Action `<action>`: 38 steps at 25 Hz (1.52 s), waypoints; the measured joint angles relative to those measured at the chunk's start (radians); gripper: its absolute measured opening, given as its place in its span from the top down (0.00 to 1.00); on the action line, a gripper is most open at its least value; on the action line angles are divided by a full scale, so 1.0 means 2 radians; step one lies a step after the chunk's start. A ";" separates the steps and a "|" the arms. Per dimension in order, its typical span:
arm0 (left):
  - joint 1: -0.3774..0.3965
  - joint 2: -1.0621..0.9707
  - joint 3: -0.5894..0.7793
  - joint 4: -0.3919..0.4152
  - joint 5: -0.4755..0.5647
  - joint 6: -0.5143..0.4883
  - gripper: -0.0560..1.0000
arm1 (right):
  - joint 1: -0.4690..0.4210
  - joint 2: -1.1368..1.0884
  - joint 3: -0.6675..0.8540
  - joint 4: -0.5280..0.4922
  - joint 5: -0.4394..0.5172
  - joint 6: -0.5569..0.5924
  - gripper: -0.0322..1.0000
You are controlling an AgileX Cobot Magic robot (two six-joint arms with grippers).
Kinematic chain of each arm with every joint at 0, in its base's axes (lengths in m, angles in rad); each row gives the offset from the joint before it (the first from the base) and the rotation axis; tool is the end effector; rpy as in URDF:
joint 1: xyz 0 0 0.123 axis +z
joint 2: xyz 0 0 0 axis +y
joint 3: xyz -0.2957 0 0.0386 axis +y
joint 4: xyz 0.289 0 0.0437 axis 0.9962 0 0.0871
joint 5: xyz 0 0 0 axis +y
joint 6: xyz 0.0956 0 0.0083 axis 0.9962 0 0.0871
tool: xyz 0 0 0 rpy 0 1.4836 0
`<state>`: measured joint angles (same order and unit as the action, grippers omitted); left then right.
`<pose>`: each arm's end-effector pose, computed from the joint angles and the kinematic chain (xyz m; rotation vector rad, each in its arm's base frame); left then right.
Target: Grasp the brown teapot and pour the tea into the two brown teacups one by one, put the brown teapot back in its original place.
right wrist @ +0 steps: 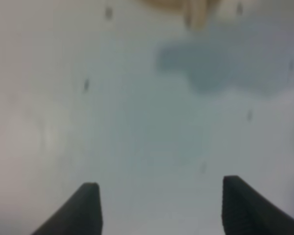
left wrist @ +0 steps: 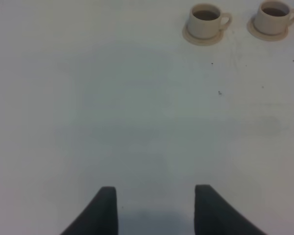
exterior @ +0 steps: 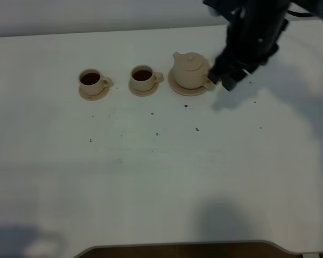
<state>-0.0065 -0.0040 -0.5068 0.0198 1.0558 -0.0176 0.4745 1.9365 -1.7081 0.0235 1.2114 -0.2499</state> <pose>0.0209 0.0015 0.2974 -0.0122 2.0284 0.0084 0.4028 0.2093 0.2688 -1.0290 2.7397 0.0692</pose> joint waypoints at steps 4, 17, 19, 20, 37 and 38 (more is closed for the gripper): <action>0.000 0.000 0.000 0.000 0.000 0.000 0.60 | 0.000 -0.118 0.126 0.015 0.002 0.004 0.45; 0.000 0.000 0.000 0.000 0.000 0.000 0.60 | 0.000 -0.466 0.453 0.048 -0.024 0.010 0.53; 0.000 0.000 0.000 0.000 0.000 0.001 0.60 | 0.000 -0.513 0.493 0.056 -0.042 0.008 0.53; 0.000 0.000 0.000 0.000 0.000 0.001 0.60 | 0.000 -0.531 0.513 0.061 -0.053 0.005 0.53; 0.000 0.000 0.000 0.000 0.000 0.001 0.60 | 0.000 -0.700 0.599 0.058 -0.061 -0.016 0.53; 0.000 0.000 0.000 0.000 0.000 0.001 0.60 | 0.000 -0.701 0.599 0.053 -0.060 -0.017 0.53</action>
<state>-0.0065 -0.0040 -0.5068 0.0198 1.0558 -0.0164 0.4745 0.5351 -0.5096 0.1290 1.0910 -0.2830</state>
